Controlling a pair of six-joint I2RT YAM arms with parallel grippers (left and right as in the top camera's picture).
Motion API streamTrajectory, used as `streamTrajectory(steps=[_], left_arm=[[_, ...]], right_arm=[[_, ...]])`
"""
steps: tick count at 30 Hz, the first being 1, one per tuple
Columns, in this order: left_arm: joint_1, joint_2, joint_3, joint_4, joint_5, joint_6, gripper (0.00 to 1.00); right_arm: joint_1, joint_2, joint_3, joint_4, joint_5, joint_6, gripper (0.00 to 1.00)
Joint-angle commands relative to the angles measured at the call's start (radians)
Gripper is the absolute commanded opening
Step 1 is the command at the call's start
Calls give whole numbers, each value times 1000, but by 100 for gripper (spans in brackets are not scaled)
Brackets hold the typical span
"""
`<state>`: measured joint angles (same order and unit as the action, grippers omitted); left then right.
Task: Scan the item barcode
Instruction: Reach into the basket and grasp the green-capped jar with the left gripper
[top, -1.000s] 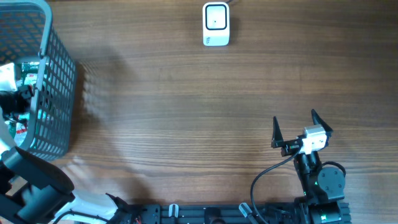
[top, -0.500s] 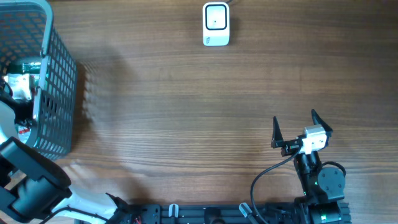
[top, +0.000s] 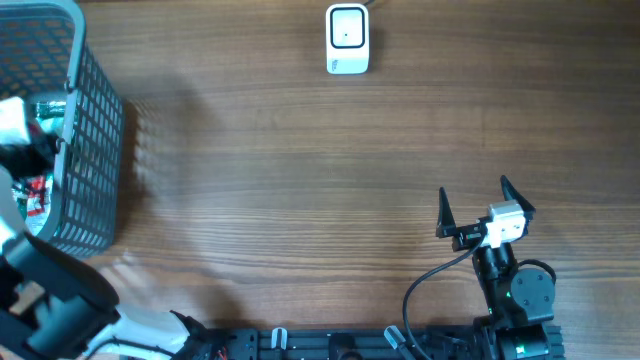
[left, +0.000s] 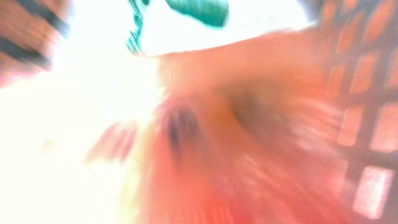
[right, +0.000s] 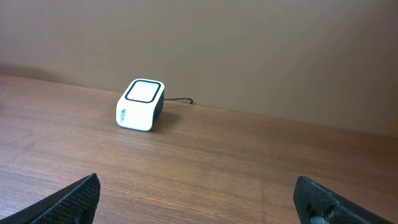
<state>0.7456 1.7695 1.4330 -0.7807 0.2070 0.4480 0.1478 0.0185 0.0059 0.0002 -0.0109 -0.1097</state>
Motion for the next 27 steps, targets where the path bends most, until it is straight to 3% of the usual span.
streamTrajectory(steps=[1, 3, 14, 20, 27], left_arm=[[-1, -124, 88, 25, 8, -36, 72], [-1, -128, 87, 14, 8, -36, 76], [-2, -24, 70, -50, 30, -40, 73], [-4, 3, 70, -42, 105, -40, 96], [-9, 114, 70, -54, 155, -41, 100]], right_arm=[[0, -1, -1, 5, -6, 5, 100], [0, -1, -1, 5, -6, 4, 100], [0, -1, -1, 5, -6, 5, 100], [0, -1, -1, 5, -6, 5, 100], [0, -1, -1, 5, -6, 5, 100]])
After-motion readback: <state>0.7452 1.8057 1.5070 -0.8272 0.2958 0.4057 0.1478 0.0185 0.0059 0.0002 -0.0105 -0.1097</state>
